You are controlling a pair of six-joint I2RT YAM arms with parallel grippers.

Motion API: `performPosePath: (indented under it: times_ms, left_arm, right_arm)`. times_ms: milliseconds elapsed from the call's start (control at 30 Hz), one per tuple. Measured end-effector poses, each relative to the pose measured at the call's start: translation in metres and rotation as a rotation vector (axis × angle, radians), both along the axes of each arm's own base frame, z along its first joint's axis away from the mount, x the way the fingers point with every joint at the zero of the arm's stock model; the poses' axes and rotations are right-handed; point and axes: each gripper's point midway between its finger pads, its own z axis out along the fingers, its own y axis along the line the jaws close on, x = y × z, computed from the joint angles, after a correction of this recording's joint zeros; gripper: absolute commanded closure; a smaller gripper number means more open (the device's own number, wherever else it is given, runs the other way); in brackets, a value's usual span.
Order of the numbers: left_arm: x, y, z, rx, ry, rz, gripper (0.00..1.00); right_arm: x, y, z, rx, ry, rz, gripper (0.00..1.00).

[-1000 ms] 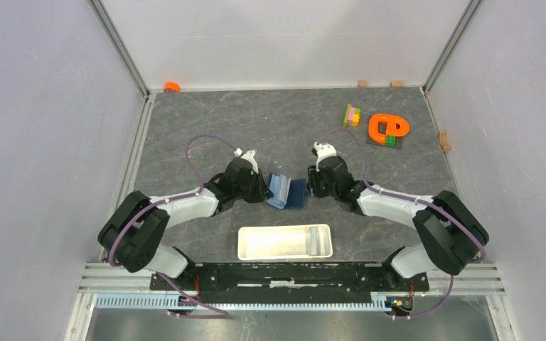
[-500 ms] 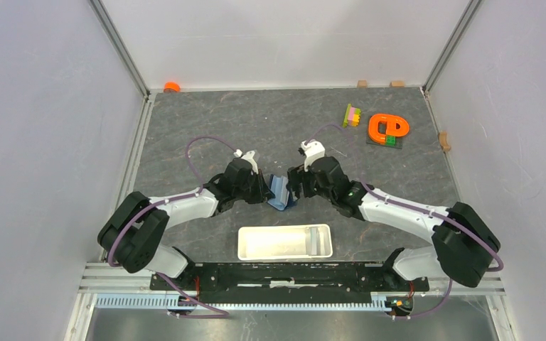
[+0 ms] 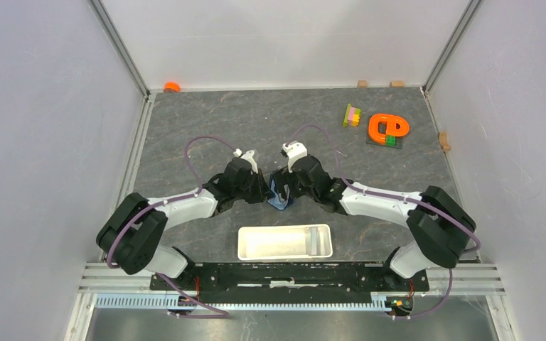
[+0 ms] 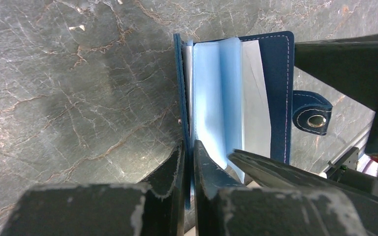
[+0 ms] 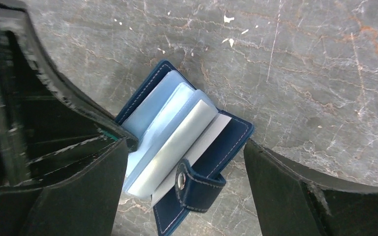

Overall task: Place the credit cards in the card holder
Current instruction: Open the card holder at the center of the board.

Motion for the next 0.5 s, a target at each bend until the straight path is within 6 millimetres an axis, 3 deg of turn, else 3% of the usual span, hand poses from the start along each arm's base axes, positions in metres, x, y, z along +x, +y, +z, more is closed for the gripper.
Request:
performPosePath:
  times_ms: [267, 500]
  left_arm:
    - [-0.003, 0.003, -0.003, 0.003, 0.004, 0.001, 0.93]
    - [-0.004, 0.004, -0.004, 0.007, 0.004, 0.004, 0.98]
  right_arm:
    - [-0.001, -0.008, -0.048, -0.116, 0.081, -0.023, 0.08]
    - [0.001, -0.03, -0.057, -0.199, 0.078, -0.1, 0.08]
